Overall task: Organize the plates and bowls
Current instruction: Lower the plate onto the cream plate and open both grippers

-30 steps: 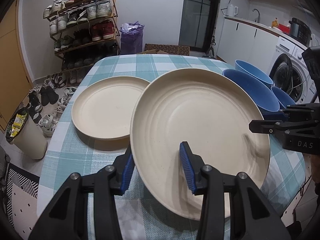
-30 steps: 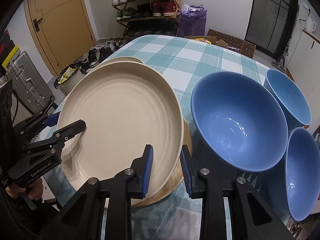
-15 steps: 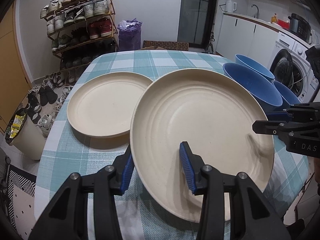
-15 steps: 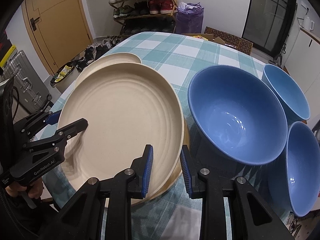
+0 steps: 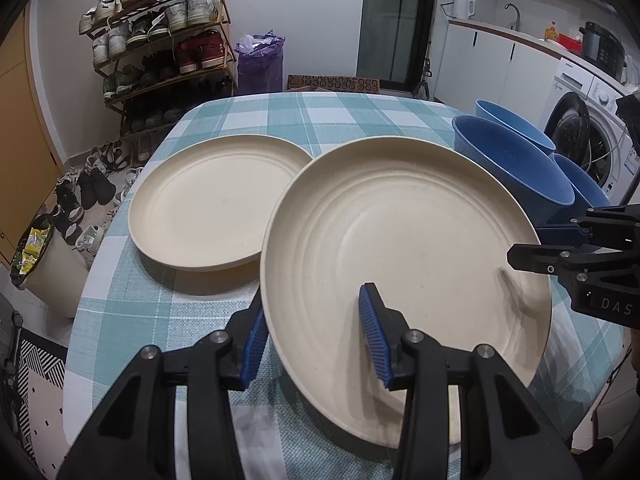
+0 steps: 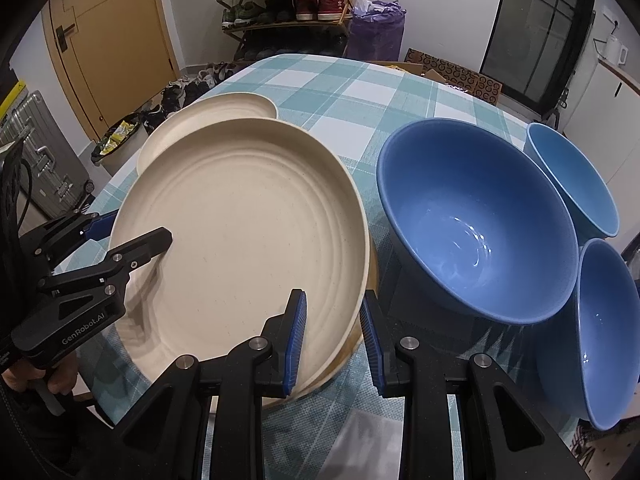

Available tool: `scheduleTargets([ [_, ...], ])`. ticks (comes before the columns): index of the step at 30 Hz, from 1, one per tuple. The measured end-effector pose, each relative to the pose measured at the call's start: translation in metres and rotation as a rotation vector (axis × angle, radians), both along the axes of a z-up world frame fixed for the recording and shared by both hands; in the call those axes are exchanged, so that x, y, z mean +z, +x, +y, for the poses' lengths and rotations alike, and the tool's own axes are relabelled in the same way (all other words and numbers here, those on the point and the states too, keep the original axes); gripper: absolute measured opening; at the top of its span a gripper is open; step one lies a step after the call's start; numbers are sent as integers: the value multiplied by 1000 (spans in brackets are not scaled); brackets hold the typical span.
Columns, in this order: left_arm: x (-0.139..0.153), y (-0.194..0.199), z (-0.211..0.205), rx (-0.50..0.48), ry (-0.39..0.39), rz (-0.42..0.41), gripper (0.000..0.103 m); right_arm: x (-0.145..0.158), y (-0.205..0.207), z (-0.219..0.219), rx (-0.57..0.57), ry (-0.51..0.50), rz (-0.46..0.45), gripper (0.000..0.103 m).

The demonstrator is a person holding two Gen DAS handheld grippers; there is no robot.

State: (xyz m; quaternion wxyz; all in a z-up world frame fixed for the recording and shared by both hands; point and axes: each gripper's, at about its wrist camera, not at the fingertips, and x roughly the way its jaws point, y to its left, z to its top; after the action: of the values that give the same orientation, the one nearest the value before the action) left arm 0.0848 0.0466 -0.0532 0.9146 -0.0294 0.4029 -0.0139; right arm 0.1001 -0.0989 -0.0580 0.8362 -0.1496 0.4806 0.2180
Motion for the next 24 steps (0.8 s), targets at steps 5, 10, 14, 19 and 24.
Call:
scheduleTargets([
  [5,-2,1,-2,-2,-2,0,43,-3,0,2,1,-23,-15,28],
  [10,-4,3,-3,-4,-4,-1,43,-5,-1,2,2,-53,-37,28],
  [14,-6,5,-4,-9,-5,2,43,-7,-2,3,-1,-78,-50,28],
  [19,-8,7,-6,-9,11,0,43,-12,-2,4,-3,-110,-62,28],
  [24,-9,9,-8,-7,29,-7,43,-18,-1,5,-4,-127,-59,28],
])
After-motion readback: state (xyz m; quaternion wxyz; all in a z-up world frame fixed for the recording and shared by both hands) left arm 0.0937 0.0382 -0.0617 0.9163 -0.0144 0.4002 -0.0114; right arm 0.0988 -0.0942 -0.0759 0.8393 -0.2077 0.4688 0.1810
